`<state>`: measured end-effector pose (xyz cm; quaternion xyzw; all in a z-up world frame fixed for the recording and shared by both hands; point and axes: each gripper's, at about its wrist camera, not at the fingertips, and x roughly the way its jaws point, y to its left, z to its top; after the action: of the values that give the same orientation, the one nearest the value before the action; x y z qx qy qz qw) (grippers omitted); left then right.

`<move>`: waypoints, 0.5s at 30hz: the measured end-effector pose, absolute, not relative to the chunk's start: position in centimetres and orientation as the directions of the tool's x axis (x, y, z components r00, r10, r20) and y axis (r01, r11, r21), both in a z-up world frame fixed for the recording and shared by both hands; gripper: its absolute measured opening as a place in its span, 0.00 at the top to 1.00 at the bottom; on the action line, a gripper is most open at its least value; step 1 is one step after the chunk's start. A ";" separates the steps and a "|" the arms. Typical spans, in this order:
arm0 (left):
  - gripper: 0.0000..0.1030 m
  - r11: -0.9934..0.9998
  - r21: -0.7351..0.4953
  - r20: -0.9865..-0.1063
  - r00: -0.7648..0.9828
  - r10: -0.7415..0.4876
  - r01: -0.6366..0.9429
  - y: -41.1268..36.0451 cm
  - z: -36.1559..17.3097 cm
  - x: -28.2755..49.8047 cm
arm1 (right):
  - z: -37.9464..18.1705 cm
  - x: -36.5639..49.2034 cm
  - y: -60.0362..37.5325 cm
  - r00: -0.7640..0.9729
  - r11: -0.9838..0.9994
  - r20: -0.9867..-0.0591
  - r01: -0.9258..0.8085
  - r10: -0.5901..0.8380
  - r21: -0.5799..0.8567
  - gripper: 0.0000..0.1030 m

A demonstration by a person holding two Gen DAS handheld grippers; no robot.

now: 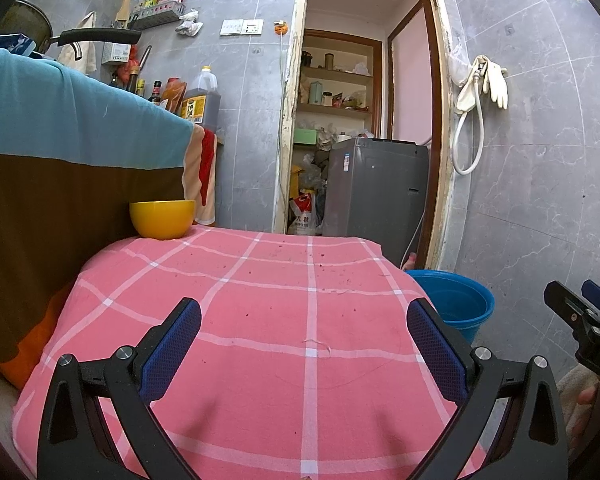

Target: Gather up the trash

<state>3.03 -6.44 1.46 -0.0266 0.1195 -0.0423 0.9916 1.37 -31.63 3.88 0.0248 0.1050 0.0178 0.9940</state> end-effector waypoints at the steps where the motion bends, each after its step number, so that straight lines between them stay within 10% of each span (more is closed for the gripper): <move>1: 0.02 0.995 -0.063 -0.235 0.968 -0.090 0.077 -6.4 1.5 3.0 | 3.9 1.3 -31.6 0.977 0.998 -0.208 -0.030 0.041 0.053 0.00; 15: 0.02 0.995 -0.063 -0.234 0.968 -0.091 0.078 -6.3 1.4 3.1 | 3.9 1.2 -31.4 0.977 0.998 -0.211 -0.029 0.041 0.058 0.00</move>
<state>3.06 -6.31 1.43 -0.0264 0.1192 -0.0426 0.9916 1.17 -31.42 3.89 0.0275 0.1065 0.0174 0.9938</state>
